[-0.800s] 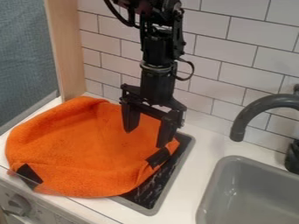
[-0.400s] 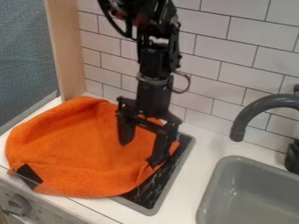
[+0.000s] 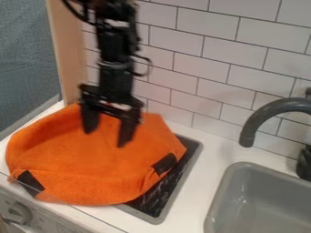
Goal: Fold the cloth from top left to bottom right
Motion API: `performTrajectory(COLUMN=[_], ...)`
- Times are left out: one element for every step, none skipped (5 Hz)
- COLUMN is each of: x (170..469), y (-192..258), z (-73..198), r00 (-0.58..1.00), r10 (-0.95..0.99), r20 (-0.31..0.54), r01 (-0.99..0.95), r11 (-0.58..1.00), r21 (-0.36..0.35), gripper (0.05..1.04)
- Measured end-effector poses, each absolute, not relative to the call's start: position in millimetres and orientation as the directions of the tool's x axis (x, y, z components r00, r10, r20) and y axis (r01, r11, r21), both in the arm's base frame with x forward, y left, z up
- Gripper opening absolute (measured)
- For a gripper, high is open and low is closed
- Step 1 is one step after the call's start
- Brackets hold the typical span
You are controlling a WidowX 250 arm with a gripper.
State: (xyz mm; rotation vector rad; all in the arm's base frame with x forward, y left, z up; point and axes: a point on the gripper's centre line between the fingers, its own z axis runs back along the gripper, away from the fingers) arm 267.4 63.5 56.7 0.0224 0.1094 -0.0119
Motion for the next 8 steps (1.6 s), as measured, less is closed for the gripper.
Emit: performTrajectory(x=[272.6,283.4,295.7,303.4,309.5,313.7,310.1,314.6], y=[93.2,133.4,165.3,194.6,213.2,223.1,238.6,246.4], z=[53.5,45.8,35.5,29.3,22.9,24.1,16.4,11.0], r00=[0.992,0.980,0.968,0.959,0.956,0.955,0.946,0.969], r10=[0.051,0.165,0.224,0.257,0.263,0.272,0.300,0.245], r20=[-0.116,-0.112,-0.111,-0.116,-0.129,-0.120,-0.124,-0.045], r01=[-0.043,-0.151,-0.204,-0.236,-0.239,-0.247,-0.276,-0.239], r11=[0.997,0.981,0.965,0.956,0.954,0.950,0.944,0.965], r21=[0.069,0.124,0.162,0.172,0.181,0.191,0.179,0.108], gripper=[0.999,0.999,0.999,0.999,0.999,0.999,0.999,0.999])
